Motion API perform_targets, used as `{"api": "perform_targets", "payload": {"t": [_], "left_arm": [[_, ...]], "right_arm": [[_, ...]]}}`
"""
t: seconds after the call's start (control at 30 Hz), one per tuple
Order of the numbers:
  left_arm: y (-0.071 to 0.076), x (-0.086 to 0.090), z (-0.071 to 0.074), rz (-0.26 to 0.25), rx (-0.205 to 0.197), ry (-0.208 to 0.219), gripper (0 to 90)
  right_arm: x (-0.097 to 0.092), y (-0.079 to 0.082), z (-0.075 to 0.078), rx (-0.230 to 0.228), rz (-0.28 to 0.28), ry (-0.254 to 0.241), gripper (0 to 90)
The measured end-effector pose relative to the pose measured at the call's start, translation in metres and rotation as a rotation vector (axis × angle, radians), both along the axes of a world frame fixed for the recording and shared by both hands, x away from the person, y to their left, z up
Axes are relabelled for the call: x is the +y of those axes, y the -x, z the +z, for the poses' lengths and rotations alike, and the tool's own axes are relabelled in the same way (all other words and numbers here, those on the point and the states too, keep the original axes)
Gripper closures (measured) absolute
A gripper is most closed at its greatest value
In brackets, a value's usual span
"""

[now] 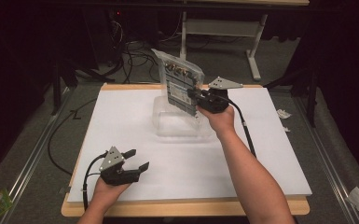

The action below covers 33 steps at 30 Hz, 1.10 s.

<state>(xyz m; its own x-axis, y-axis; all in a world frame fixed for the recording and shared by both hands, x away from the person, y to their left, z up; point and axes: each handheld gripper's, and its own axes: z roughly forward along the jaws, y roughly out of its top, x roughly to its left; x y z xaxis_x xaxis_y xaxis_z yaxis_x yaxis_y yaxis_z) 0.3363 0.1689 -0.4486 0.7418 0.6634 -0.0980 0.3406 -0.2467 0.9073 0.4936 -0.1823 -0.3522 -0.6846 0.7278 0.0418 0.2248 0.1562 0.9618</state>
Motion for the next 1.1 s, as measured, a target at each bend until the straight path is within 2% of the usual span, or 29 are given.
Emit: {"api": "perform_targets", "payload": {"t": [0.23, 0.3, 0.33, 0.5, 0.67, 0.7, 0.73, 0.8, 0.83, 0.93, 1.1], "left_arm": [[-0.001, 0.0, 0.0, -0.008, -0.024, 0.005, 27.3], [-0.001, 0.001, 0.0, 0.0, -0.018, 0.002, 27.4], [0.0, 0.0, 0.0, -0.002, -0.003, 0.005, 27.4], [0.001, 0.001, 0.0, -0.004, -0.001, 0.01, 27.4], [0.001, 0.002, 0.0, -0.005, 0.001, 0.016, 27.5], [-0.002, 0.003, 0.0, -0.017, -0.031, 0.01, 27.6], [-0.002, 0.003, 0.0, -0.018, -0.034, 0.008, 27.5], [0.0, 0.002, 0.0, -0.015, -0.023, 0.014, 27.6], [0.001, 0.002, 0.0, -0.008, 0.001, 0.016, 27.6], [0.002, 0.002, 0.001, -0.004, -0.003, 0.021, 27.7], [0.002, 0.002, 0.001, -0.007, 0.0, 0.02, 27.9]], "right_arm": [[0.008, -0.001, -0.003, 0.0, 0.006, 0.006, 76.0], [0.011, -0.001, -0.004, -0.005, 0.007, 0.008, 75.9], [0.013, -0.001, -0.004, -0.007, 0.013, 0.01, 75.9], [0.023, -0.001, -0.008, -0.007, 0.023, 0.011, 75.9], [0.028, -0.002, -0.006, -0.036, 0.015, 0.007, 76.1], [0.028, -0.003, -0.005, -0.047, 0.017, -0.001, 76.1], [0.029, -0.004, -0.004, -0.063, 0.014, 0.003, 76.1], [0.029, -0.004, -0.006, -0.079, 0.014, 0.003, 76.2], [0.029, -0.004, -0.007, -0.083, 0.018, 0.018, 76.2], [0.031, -0.004, -0.015, -0.077, 0.017, 0.022, 76.2], [0.025, -0.002, -0.023, -0.076, 0.008, -0.01, 76.2]]}}
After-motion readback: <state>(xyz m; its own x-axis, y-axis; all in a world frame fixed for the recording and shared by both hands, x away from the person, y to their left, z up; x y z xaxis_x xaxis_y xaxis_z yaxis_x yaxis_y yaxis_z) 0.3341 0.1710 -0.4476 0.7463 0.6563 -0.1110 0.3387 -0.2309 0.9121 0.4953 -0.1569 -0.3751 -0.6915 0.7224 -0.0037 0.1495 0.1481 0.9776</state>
